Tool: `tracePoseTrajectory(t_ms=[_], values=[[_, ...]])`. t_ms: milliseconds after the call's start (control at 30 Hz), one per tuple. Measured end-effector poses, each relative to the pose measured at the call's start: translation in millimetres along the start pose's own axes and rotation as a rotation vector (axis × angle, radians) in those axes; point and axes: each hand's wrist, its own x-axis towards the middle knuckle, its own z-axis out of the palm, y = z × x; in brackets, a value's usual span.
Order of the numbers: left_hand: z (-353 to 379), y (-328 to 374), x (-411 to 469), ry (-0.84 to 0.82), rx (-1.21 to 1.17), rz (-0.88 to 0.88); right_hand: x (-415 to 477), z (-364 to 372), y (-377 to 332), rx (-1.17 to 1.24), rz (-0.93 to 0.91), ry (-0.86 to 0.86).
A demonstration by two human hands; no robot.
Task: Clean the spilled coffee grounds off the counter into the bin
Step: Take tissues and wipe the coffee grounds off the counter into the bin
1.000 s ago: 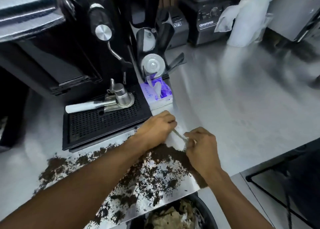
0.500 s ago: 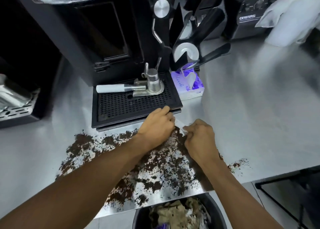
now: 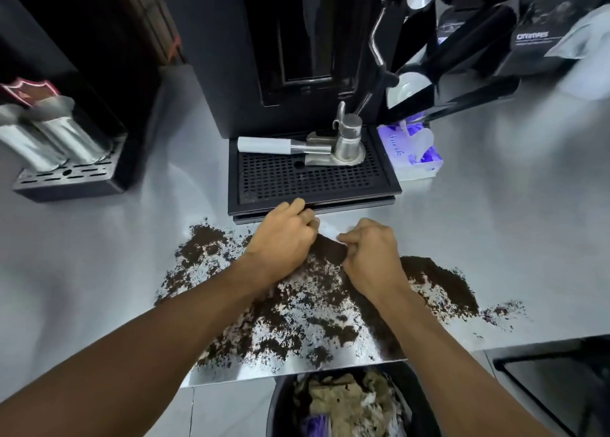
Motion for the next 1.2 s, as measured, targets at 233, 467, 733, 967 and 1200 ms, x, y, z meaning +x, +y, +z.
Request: tracePoseTrajectory(t_ms=[233, 467, 733, 967, 1200], values=[[-0.8, -27.4, -40.4, -0.026, -0.01, -0.072, -2.9, 27.7, -35.8, 0.016, -0.006, -0.066], [-3.1, -52.1, -71.2, -0.045, -0.034, -0.157, -2.1, 51.1, -63.7, 0.035, -0.035, -0.121], [-7.4, -80.4, -104.6, -0.104, -0.059, -0.268, -3.3, 78.7, -99.4, 0.056, -0.083, -0.17], [-7.6, -102.1, -118.5, -0.035, -0.076, -0.153, -13.1, 70.6, -106.5, 0.145, -0.105, -0.125], [-11.6, -114.7, -130.1, 0.071, -0.23, -0.204, 2.6, 65.9, -116.0, 0.124, -0.216, -0.175]])
